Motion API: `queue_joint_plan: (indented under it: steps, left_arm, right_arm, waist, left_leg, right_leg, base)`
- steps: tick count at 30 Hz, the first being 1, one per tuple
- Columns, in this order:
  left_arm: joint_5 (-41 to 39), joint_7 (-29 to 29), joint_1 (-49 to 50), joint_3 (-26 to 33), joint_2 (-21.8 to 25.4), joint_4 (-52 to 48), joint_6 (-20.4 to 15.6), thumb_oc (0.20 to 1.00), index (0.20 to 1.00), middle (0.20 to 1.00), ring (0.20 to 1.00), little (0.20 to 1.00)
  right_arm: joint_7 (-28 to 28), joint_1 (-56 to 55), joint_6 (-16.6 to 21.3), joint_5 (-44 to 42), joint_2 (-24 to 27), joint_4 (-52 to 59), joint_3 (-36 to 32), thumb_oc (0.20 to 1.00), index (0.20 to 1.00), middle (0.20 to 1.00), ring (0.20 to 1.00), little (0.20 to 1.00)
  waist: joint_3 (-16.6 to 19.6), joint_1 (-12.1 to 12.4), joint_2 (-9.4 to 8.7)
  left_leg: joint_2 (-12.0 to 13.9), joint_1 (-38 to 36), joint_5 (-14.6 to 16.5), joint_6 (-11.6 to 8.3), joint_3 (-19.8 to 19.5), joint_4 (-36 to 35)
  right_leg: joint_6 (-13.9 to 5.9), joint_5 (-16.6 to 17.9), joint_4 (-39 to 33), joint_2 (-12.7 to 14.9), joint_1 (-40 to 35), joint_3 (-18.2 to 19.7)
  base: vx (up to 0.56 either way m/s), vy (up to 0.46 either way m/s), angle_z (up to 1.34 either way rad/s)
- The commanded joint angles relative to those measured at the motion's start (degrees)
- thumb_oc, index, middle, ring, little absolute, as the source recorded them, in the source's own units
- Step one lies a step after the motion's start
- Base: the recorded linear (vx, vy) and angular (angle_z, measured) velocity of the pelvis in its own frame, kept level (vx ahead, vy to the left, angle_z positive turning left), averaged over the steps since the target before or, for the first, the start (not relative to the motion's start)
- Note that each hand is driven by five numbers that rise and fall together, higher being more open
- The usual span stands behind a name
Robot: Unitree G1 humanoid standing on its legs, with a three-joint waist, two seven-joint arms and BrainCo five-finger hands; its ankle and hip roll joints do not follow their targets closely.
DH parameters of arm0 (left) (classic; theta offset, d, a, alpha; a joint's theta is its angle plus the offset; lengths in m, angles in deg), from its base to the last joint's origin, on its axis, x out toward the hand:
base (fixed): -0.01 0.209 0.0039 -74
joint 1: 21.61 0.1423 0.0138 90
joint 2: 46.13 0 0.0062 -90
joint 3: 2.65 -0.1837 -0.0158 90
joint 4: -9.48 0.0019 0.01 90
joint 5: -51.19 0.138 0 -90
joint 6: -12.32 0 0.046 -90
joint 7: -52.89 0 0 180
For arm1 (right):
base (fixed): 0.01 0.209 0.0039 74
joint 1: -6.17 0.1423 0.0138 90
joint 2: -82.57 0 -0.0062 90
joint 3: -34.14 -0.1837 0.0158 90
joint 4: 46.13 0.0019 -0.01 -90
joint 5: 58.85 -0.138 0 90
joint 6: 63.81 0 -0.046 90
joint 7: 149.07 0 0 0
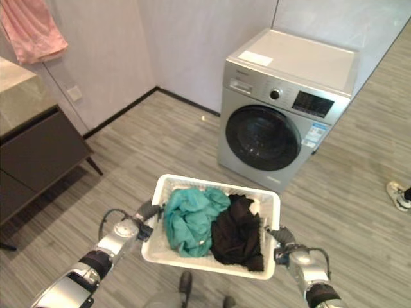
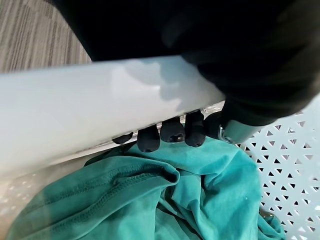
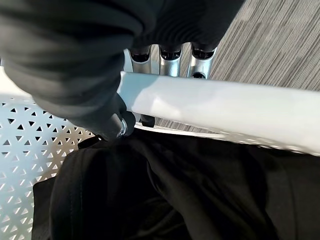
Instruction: Grab the laundry basket,head to the washer,open it,put in the laundry and shut it.
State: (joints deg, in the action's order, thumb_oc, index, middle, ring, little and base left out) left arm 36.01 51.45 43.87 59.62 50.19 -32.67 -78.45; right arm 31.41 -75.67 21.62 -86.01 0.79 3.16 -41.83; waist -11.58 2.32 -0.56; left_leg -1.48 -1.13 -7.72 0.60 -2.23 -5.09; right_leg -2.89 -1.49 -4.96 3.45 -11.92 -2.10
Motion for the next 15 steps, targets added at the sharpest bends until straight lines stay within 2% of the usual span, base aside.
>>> queue_joint_plan:
  steps: [1, 5, 6, 15]
  left_arm:
    - [-1.5, -2.2, -4.0, 2.9, 2.5, 2.6, -4.1, 0.2, 0.2, 0.2, 0.2, 0.2]
    - [-1.1, -2.0, -3.6, 3.0, 2.3, 2.2, -4.0, 0.2, 0.2, 0.2, 0.2, 0.2]
    - [4.3, -5.0, 6.0, 3.5, -8.1, 4.6, -3.6, 0.2, 0.2, 0.2, 0.2, 0.2]
    - [5.1, -4.5, 7.5, 4.0, -7.5, 4.5, -3.6, 0.2, 0.2, 0.2, 0.2, 0.2]
  right_arm:
    - [2.3, -0.2, 5.5, -1.1, 3.8, 2.6, -5.2, 0.2, 0.2, 0.2, 0.2, 0.2]
    - [2.1, -0.4, 5.5, 1.4, 4.2, 3.6, -5.1, 0.2, 0.2, 0.2, 0.2, 0.2]
    - [0.2, 1.9, 3.5, 10.2, -4.0, -16.4, 1.4, 0.2, 0.2, 0.2, 0.2, 0.2]
    - [0.6, 0.7, 3.7, 10.8, -4.1, -13.4, 1.8, 0.2, 0.2, 0.2, 0.2, 0.2]
  waist:
    - [6.0, 1.4, 0.38]
    - [6.3, 1.1, 0.53]
    - [7.4, -3.3, 2.71]
    - [7.9, -3.2, 2.15]
  left_leg:
    - [2.1, 1.7, 6.0, -1.9, -1.4, 4.8]
    - [1.7, 1.1, 6.3, -1.56, -1.3, 4.2]
    - [4.8, 1.1, 7.8, -2.66, 7.1, 0.1]
    - [5.0, -0.2, 8.2, -2.87, 7.5, 0.1]
  right_leg:
    - [-3.65, -1.9, 5.4, 2.7, 4.6, -1.9]
    - [-4.03, -1.8, 4.9, 3.1, 4.4, -2.0]
    - [-4.78, 1.8, 1.8, 8.4, 9.2, -5.2]
    - [-4.95, 2.2, 0.1, 8.2, 7.5, -5.5]
  base:
    - [0.03, 0.034, 0.02]
    - [0.04, 0.039, 0.04]
    - [0.04, 0.018, 0.01]
    - [0.02, -0.003, -0.08]
